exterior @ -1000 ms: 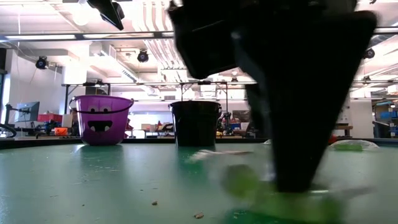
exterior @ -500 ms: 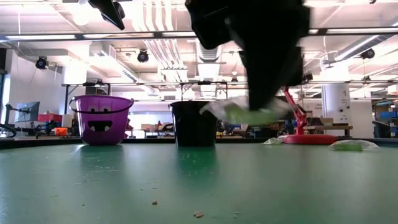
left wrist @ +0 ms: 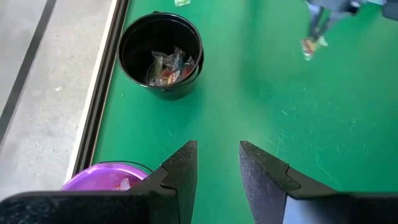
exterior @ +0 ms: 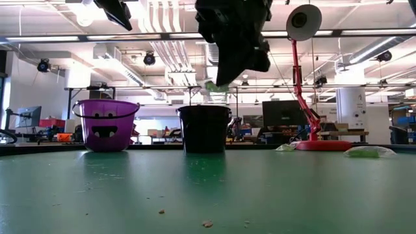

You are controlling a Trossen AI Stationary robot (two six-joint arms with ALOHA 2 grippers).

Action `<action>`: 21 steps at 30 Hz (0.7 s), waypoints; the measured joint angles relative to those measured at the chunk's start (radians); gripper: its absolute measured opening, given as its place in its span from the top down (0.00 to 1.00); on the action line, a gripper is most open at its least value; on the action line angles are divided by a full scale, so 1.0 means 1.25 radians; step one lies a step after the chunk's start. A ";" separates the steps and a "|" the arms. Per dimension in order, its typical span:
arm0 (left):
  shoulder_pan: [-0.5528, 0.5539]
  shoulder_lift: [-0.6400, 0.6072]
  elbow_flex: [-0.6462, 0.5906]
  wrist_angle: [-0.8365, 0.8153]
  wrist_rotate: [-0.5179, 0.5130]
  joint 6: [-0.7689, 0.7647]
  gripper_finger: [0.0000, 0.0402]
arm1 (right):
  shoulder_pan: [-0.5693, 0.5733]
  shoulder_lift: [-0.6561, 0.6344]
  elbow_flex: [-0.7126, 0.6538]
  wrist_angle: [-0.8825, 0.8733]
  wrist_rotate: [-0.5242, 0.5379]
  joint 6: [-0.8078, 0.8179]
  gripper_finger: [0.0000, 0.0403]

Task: Sort candy
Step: Put the bottom green gummy into the black bucket

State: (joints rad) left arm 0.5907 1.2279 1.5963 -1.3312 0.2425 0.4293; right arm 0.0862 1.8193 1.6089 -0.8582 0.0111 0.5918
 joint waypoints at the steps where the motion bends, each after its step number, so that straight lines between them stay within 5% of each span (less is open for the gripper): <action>1: 0.000 0.001 0.000 0.000 0.000 -0.001 0.75 | -0.019 -0.006 0.000 0.003 -0.001 -0.020 0.98; 21: 0.000 0.063 0.000 -0.001 -0.082 -0.130 0.75 | -0.310 -0.025 0.000 0.117 -0.009 -0.348 0.98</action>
State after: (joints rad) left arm 0.5903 1.3068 1.5963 -1.3319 0.1406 0.2671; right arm -0.3012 1.7882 1.6093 -0.7120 0.0002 0.1562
